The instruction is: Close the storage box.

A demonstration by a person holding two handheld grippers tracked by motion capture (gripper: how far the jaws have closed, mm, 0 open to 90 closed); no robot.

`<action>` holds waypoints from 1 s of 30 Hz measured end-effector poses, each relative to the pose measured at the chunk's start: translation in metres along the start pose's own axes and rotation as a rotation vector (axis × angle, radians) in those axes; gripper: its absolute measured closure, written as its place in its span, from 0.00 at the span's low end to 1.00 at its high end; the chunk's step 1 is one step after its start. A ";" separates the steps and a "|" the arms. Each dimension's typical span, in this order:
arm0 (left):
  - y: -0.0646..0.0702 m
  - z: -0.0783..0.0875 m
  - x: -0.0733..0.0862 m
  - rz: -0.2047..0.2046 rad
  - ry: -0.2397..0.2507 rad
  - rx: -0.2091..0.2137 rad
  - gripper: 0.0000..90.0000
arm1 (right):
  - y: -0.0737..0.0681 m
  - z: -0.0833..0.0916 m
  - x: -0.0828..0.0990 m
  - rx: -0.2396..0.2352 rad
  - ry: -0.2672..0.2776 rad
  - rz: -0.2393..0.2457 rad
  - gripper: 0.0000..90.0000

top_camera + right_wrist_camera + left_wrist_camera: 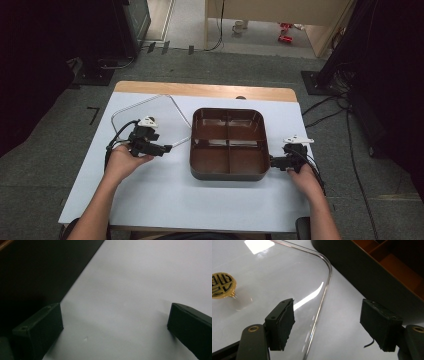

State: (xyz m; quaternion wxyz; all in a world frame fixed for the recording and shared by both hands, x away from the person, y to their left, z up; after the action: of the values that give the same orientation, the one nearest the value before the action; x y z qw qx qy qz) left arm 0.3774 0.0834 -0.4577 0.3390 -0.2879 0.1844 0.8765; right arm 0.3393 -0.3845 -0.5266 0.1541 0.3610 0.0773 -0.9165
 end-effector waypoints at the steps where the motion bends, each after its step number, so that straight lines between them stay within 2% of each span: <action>1: -0.001 -0.001 0.000 -0.005 -0.004 -0.002 0.31 | 0.000 0.000 0.000 0.000 0.000 0.000 0.00; 6: -0.009 -0.004 -0.002 -0.001 -0.010 -0.023 0.31 | 0.000 0.000 0.000 0.000 0.000 0.000 0.00; 11: -0.016 -0.001 -0.006 0.001 0.004 -0.046 0.32 | 0.000 0.000 0.000 0.001 0.001 0.000 0.00; 20: -0.039 0.002 -0.013 0.040 0.040 -0.072 0.33 | 0.000 0.000 0.000 0.000 0.000 0.000 0.00; 26: -0.051 0.003 -0.018 0.024 0.061 -0.103 0.33 | 0.000 0.000 0.000 0.000 0.000 0.000 0.00; 30: -0.061 -0.003 -0.022 0.013 0.062 -0.130 0.34 | 0.000 0.000 0.000 0.000 0.000 0.000 0.00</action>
State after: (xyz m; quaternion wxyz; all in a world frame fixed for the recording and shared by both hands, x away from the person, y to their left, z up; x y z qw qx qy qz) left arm 0.4344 0.1138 -0.4540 0.3082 -0.3351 0.1393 0.8794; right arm 0.3394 -0.3845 -0.5266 0.1540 0.3607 0.0775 -0.9166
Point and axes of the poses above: each handheld gripper's, and its own axes: z roughly backward along the jaws, x roughly out of its underside, y roughly to its right, the point moved 3 cm from there along -z, roughly forward along the jaws, and after that the axes turned 1 degree about -y, right-handed, at the moved point
